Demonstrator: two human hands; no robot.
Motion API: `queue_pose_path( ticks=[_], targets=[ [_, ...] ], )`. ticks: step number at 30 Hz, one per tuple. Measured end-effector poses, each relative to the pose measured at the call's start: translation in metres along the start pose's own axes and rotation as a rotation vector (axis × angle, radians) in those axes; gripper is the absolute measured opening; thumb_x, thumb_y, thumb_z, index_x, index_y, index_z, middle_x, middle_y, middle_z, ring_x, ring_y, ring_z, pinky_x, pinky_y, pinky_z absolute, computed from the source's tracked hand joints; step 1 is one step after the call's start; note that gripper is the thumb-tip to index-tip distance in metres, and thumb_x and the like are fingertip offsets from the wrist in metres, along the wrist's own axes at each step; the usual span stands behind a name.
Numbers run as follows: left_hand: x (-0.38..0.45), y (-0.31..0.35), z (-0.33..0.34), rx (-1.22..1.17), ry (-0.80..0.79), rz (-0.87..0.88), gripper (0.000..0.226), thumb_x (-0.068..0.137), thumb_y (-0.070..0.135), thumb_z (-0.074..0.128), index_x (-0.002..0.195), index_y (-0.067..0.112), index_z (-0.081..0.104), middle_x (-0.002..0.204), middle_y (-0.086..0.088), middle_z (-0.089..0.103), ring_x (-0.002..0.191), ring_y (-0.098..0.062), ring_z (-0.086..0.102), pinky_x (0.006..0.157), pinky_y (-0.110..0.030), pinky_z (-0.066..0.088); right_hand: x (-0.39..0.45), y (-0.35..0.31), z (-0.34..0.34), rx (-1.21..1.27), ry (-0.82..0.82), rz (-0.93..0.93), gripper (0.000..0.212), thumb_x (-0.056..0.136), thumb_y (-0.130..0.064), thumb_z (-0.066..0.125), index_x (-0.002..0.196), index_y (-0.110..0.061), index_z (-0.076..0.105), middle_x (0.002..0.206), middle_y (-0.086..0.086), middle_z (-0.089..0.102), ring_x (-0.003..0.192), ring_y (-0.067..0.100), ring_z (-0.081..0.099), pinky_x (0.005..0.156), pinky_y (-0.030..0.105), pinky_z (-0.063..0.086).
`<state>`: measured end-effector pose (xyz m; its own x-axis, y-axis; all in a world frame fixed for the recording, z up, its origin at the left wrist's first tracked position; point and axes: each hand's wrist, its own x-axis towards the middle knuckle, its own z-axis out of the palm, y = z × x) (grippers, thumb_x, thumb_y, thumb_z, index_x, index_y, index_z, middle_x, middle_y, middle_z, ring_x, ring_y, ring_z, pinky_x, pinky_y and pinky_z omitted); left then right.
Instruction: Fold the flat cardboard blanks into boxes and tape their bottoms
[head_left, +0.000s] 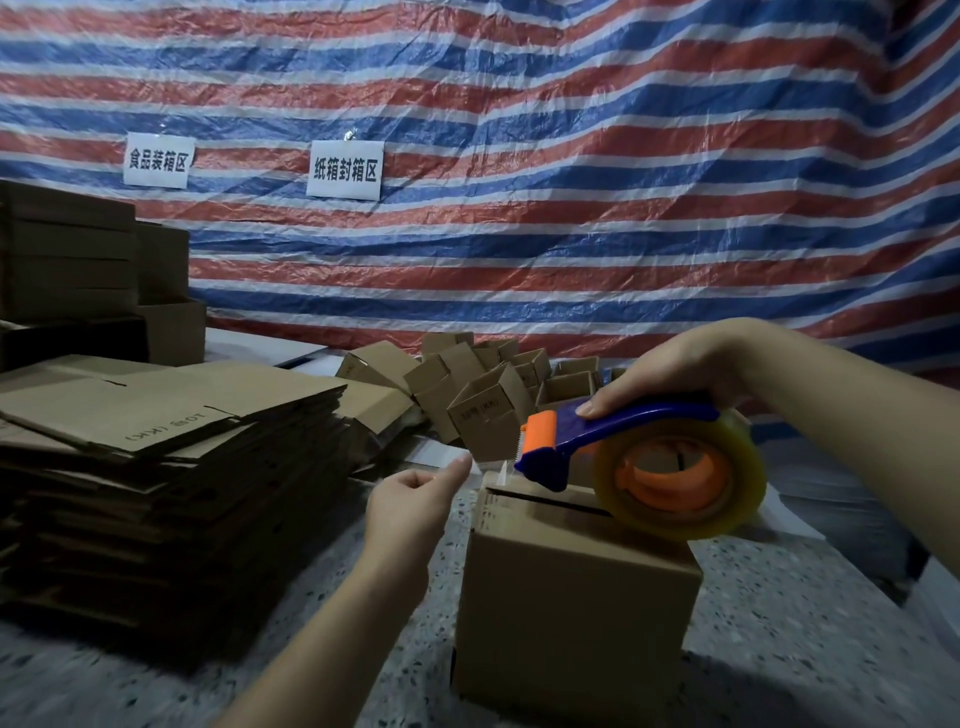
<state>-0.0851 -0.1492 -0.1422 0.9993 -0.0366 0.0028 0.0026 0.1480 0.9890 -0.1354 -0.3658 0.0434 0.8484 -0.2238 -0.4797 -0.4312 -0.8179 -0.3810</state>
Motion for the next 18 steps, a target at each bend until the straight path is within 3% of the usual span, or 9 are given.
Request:
queue_pose_path(
  ticks=[8, 11, 14, 18],
  targets=[
    [0.001, -0.013, 0.000, 0.025, -0.029, -0.058, 0.048, 0.084, 0.033, 0.075, 0.104, -0.009, 0.064, 0.083, -0.015, 0.062, 0.069, -0.019, 0.052, 0.059, -0.030, 0.043, 0.000, -0.006, 0.003, -0.022, -0.006, 0.025, 0.072, 0.059, -0.061, 0.083, 0.112, -0.014, 0.069, 0.091, 0.007, 0.077, 0.072, 0.017, 0.073, 0.063, 0.028, 0.058],
    [0.003, -0.016, 0.000, 0.024, -0.053, -0.064, 0.040, 0.085, 0.032, 0.075, 0.095, -0.006, 0.065, 0.091, -0.022, 0.065, 0.071, -0.020, 0.054, 0.060, -0.029, 0.043, 0.000, -0.009, 0.004, -0.028, -0.001, 0.023, 0.068, 0.061, -0.060, 0.082, 0.109, -0.014, 0.070, 0.088, 0.006, 0.077, 0.070, 0.016, 0.073, 0.061, 0.027, 0.058],
    [0.003, -0.018, 0.000, 0.035, -0.101, -0.081, 0.030, 0.085, 0.032, 0.075, 0.085, 0.006, 0.062, 0.079, -0.014, 0.056, 0.062, -0.016, 0.047, 0.056, -0.028, 0.040, 0.000, -0.011, 0.006, -0.034, 0.006, 0.026, 0.062, 0.063, -0.059, 0.081, 0.105, -0.014, 0.071, 0.084, 0.006, 0.077, 0.066, 0.016, 0.072, 0.057, 0.026, 0.057],
    [0.003, -0.024, 0.000, 0.040, -0.142, -0.131, 0.038, 0.086, 0.039, 0.073, 0.093, 0.002, 0.065, 0.072, -0.009, 0.050, 0.058, -0.015, 0.042, 0.054, -0.026, 0.037, 0.000, -0.012, 0.007, -0.038, 0.020, 0.025, 0.059, 0.064, -0.059, 0.082, 0.102, -0.015, 0.072, 0.083, 0.006, 0.077, 0.065, 0.015, 0.072, 0.056, 0.026, 0.057]
  ],
)
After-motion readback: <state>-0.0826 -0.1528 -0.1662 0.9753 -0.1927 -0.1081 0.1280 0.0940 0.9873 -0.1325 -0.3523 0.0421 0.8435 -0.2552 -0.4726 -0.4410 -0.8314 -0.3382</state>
